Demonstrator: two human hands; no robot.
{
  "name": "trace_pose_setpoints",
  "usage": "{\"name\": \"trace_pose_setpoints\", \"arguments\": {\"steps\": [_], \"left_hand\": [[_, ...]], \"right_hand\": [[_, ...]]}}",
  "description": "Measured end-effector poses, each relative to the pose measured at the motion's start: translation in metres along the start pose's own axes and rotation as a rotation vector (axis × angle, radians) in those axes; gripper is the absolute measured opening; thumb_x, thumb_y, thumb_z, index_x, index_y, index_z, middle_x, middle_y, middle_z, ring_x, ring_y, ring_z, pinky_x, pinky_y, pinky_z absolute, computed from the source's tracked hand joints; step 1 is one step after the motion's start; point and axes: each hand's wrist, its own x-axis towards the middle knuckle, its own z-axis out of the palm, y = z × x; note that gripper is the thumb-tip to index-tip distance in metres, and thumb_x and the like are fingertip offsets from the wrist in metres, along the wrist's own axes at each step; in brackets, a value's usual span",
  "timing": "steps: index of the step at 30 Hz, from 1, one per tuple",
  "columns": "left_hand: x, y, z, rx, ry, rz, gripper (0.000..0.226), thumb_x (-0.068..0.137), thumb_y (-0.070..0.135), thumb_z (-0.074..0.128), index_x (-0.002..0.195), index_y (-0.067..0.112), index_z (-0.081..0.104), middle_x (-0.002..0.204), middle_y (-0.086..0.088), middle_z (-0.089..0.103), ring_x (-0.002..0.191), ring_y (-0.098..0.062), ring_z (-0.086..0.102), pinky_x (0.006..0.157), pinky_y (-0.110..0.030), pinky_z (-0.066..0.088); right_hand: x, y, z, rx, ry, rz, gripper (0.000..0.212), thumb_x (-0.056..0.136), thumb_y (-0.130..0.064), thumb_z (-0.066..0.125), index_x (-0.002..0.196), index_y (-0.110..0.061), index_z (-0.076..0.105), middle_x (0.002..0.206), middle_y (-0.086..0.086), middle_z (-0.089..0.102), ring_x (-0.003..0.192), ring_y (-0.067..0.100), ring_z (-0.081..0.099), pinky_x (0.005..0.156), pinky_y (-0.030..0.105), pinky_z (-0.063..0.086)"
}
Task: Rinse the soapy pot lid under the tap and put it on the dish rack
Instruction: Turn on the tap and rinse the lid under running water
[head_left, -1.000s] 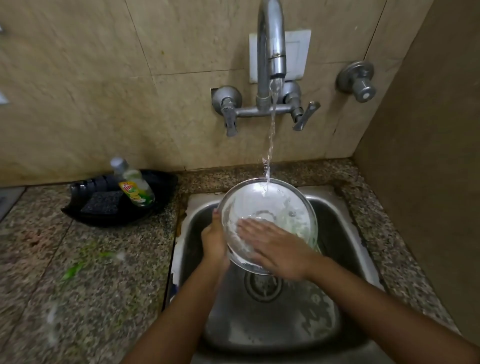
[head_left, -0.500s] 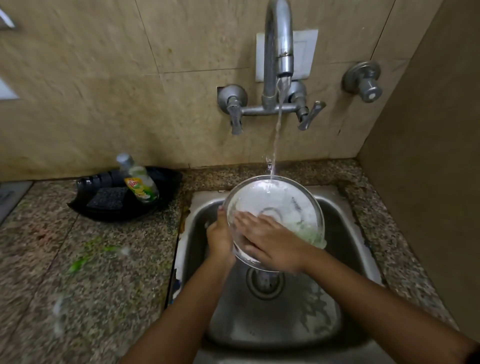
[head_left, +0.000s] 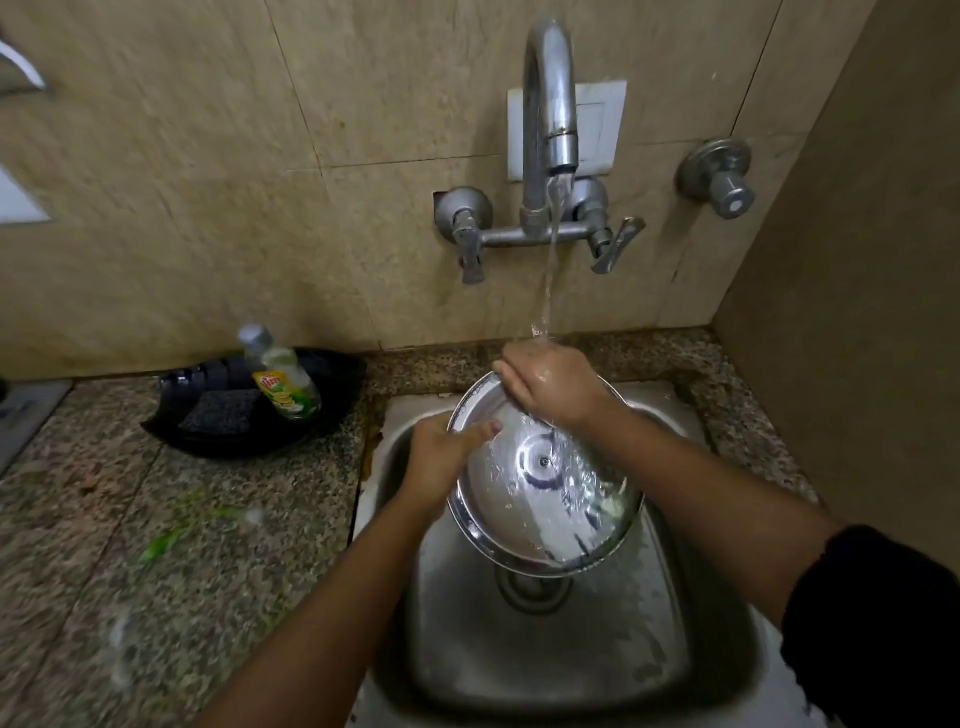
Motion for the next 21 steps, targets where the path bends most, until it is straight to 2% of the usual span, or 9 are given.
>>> {"name": "trace_pose_setpoints", "arguments": {"steps": [2,4,7,9,12,15,18,20,21], "left_hand": [[0.007,0.011,-0.001,0.112,-0.068,0.063,0.012,0.076,0.007,0.075,0.087,0.009,0.075,0.078,-0.007,0.076,0.069,-0.021,0.071,0.067,-0.033,0.057],[0.014,0.019,-0.001,0.184,-0.097,0.101,0.012,0.075,0.008,0.076,0.087,0.006,0.074,0.079,-0.011,0.074,0.067,-0.018,0.069,0.067,-0.031,0.056],[0.022,0.024,-0.01,0.181,-0.092,0.124,0.02,0.074,0.012,0.078,0.091,0.001,0.074,0.088,-0.016,0.075,0.079,-0.028,0.073,0.073,-0.037,0.058],[0.027,0.025,-0.013,0.17,-0.108,0.128,0.02,0.075,0.012,0.077,0.091,0.001,0.074,0.084,-0.014,0.076,0.078,-0.03,0.073,0.072,-0.037,0.059],[0.024,0.031,0.004,0.223,-0.171,0.165,0.013,0.075,0.004,0.076,0.088,0.007,0.075,0.073,0.002,0.076,0.066,-0.006,0.07,0.064,-0.019,0.053],[0.027,0.029,0.015,0.249,-0.192,0.243,0.02,0.074,-0.003,0.074,0.093,0.0,0.075,0.083,-0.007,0.073,0.071,-0.002,0.065,0.074,-0.018,0.05],[0.026,0.023,0.004,0.072,-0.044,0.177,0.011,0.075,0.007,0.076,0.087,0.005,0.075,0.079,-0.008,0.073,0.073,-0.017,0.067,0.073,-0.032,0.055],[0.025,0.019,-0.005,-0.082,-0.011,0.119,0.012,0.078,0.009,0.074,0.088,0.003,0.072,0.075,-0.007,0.074,0.067,-0.017,0.068,0.064,-0.03,0.056],[0.024,0.019,-0.007,-0.104,-0.036,0.086,0.011,0.08,0.007,0.071,0.09,0.003,0.071,0.073,-0.004,0.075,0.066,-0.015,0.07,0.061,-0.027,0.055]], "right_hand": [[0.008,0.0,-0.006,0.032,-0.071,-0.2,0.039,0.096,-0.038,0.035,0.077,-0.012,0.057,0.069,0.006,0.061,0.059,0.022,0.056,0.049,0.026,0.036],[0.012,0.009,-0.011,0.069,-0.16,-0.249,0.043,0.095,-0.048,0.035,0.078,-0.014,0.056,0.068,0.002,0.058,0.057,0.017,0.051,0.051,0.026,0.037],[0.004,0.037,-0.025,0.28,-0.214,0.081,0.051,0.091,-0.063,0.038,0.078,-0.02,0.063,0.066,-0.004,0.061,0.057,0.013,0.056,0.058,0.029,0.044],[-0.003,0.051,-0.033,0.402,-0.215,0.241,0.048,0.089,-0.063,0.042,0.077,-0.024,0.068,0.067,-0.005,0.066,0.059,0.009,0.058,0.062,0.028,0.042],[0.008,0.027,-0.033,0.232,-0.288,0.068,0.047,0.091,-0.06,0.043,0.075,-0.021,0.063,0.07,-0.002,0.066,0.062,0.013,0.057,0.062,0.03,0.044],[0.022,0.004,-0.029,0.058,-0.317,-0.095,0.048,0.087,-0.068,0.035,0.066,-0.026,0.049,0.062,-0.003,0.059,0.059,0.014,0.053,0.056,0.031,0.041],[0.014,0.029,-0.034,0.221,-0.236,0.196,0.05,0.086,-0.066,0.046,0.067,-0.021,0.056,0.062,-0.001,0.059,0.06,0.016,0.053,0.059,0.032,0.041],[0.004,0.042,-0.033,0.359,-0.092,0.414,0.056,0.088,-0.063,0.048,0.067,-0.013,0.063,0.061,0.005,0.062,0.06,0.021,0.058,0.06,0.034,0.042],[0.003,0.042,-0.032,0.359,-0.083,0.444,0.057,0.088,-0.063,0.048,0.069,-0.012,0.066,0.062,0.006,0.064,0.06,0.021,0.06,0.061,0.034,0.043]]}}
